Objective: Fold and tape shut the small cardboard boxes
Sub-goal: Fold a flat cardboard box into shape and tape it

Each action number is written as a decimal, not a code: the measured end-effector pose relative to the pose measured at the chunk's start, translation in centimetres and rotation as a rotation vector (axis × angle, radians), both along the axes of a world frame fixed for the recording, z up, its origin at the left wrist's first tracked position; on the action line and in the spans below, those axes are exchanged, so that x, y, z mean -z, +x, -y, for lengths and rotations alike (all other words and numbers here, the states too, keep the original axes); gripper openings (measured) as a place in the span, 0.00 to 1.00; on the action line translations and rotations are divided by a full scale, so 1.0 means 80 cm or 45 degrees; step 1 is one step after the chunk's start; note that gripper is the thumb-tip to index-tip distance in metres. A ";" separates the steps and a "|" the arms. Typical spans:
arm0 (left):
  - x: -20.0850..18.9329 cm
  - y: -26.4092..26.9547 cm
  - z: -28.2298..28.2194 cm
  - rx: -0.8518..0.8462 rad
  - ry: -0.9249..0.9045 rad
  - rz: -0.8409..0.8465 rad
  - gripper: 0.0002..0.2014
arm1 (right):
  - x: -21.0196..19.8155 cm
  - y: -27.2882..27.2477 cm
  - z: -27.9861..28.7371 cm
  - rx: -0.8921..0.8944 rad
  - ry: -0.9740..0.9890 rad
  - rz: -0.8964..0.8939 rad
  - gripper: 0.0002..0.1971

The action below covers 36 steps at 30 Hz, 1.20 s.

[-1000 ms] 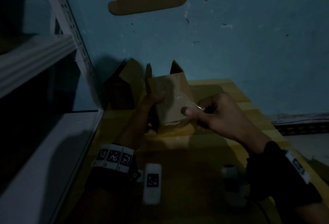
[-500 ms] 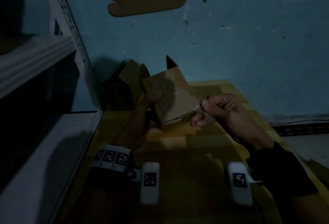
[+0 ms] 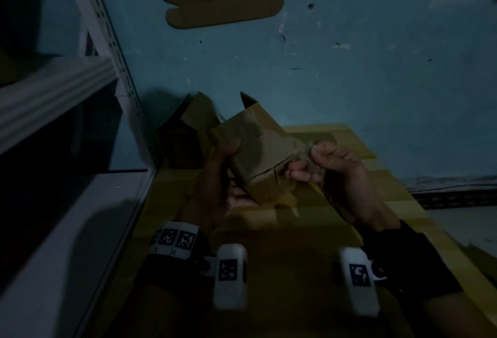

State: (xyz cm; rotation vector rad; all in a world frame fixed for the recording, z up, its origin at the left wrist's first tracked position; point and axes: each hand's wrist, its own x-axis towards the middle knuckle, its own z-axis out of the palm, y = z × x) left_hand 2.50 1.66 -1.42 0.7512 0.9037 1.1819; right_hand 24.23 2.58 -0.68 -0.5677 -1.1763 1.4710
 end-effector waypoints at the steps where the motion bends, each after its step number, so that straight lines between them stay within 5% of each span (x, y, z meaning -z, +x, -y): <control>1: -0.002 0.000 0.000 -0.043 -0.011 -0.041 0.43 | 0.000 0.000 -0.002 0.001 0.008 0.037 0.10; 4: -0.006 0.002 0.001 -0.115 0.096 -0.118 0.36 | -0.004 0.005 -0.004 -0.025 0.038 0.171 0.11; 8: -0.012 0.001 0.001 -0.173 0.160 -0.143 0.29 | -0.013 0.016 0.002 -0.113 0.162 0.393 0.31; 10: -0.010 -0.002 0.001 -0.165 0.155 -0.222 0.36 | -0.016 0.015 0.004 -0.021 0.202 0.607 0.36; 13: -0.010 0.002 0.004 -0.176 0.175 -0.358 0.48 | -0.012 0.008 -0.001 0.168 0.286 0.814 0.25; 23: -0.007 0.003 0.004 -0.164 0.219 -0.232 0.35 | 0.011 0.000 -0.005 0.163 0.232 0.436 0.18; 36: -0.001 -0.001 -0.005 -0.139 0.291 -0.070 0.50 | 0.020 -0.019 -0.002 0.024 -0.115 -0.037 0.15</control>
